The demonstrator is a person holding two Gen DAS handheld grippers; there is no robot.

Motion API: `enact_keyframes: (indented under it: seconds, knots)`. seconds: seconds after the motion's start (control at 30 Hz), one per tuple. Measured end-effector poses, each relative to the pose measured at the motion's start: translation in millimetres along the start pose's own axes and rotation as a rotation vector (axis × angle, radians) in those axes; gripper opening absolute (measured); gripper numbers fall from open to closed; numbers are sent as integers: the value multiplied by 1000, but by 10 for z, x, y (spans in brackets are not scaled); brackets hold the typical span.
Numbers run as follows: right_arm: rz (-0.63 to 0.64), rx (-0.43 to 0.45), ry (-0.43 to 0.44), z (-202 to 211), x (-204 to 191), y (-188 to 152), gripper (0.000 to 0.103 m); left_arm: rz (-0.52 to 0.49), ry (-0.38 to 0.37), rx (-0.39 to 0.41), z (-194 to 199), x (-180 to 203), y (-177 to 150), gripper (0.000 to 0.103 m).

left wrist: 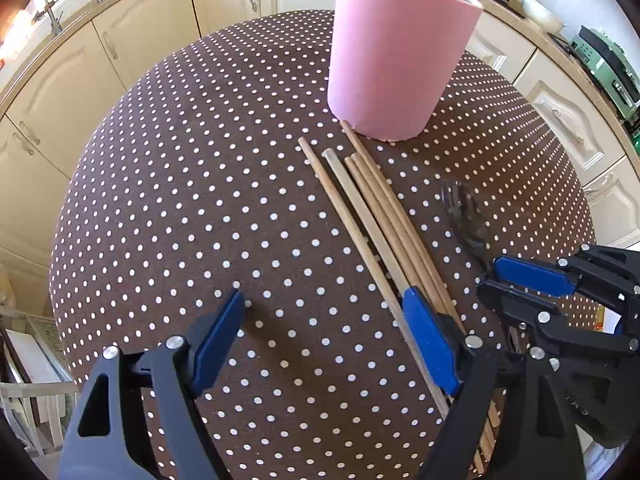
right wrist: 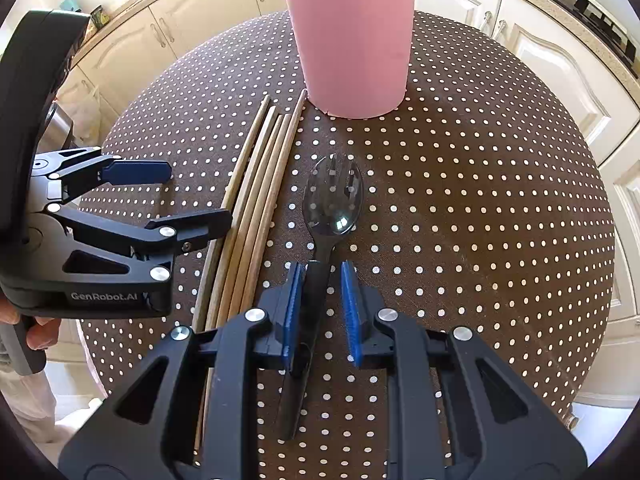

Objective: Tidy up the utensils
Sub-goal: 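Grasp the black-handled spork with the right gripper while the left gripper grasps a chopstick, then lift the spork and chopstick and lower both into the pink cup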

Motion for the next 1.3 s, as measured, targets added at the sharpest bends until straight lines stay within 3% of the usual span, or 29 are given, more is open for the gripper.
enact_keyframes:
  seconds: [0.2, 0.23, 0.3, 0.37, 0.5, 0.67, 0.73, 0.77, 0.87, 1.0, 1.3]
  knots:
    - [-3, -17, -13, -5, -29, 60, 21, 14, 11, -10, -44, -26, 26, 79]
    - [0, -25, -20, -14, -32, 78, 21, 2, 12, -5, -74, -5, 33, 77]
    - [12, -48, -41, -29, -59, 126, 21, -14, 0, 2, -68, 65, 13, 60]
    - [29, -74, -63, -39, -75, 140, 21, -31, -17, -4, -51, 75, -12, 49]
    - [48, -109, -88, -70, -134, 196, 21, -24, -34, -15, -53, 55, 33, 46]
    - [41, -111, -97, -108, -175, 267, 21, -62, 55, -21, -101, 143, 104, 45]
    - [38, -108, -98, -113, -193, 298, 20, -62, 61, -14, -96, 137, 124, 39]
    - [39, -106, -102, -115, -203, 304, 18, -56, 65, -11, -85, 180, 123, 31]
    - [29, -95, -102, -89, -157, 213, 13, -18, 40, -4, -66, 109, 162, 12]
    - [15, -65, -99, -68, -134, 198, 12, 0, 13, 31, -41, 41, 202, 5]
    - [-35, 80, -27, 140, -23, 130, 12, 16, -103, 165, 247, -175, 36, 5]
Point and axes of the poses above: each gripper's, at about its wrist camera, not at the fingertips, and z roughly against the way its jaws point, x to its right, y to its top, the point moved 8 cm from there along -z, roughly the way its jaws point, and after that the axes turned 12 degrees about -x, right-handed, at the moved point
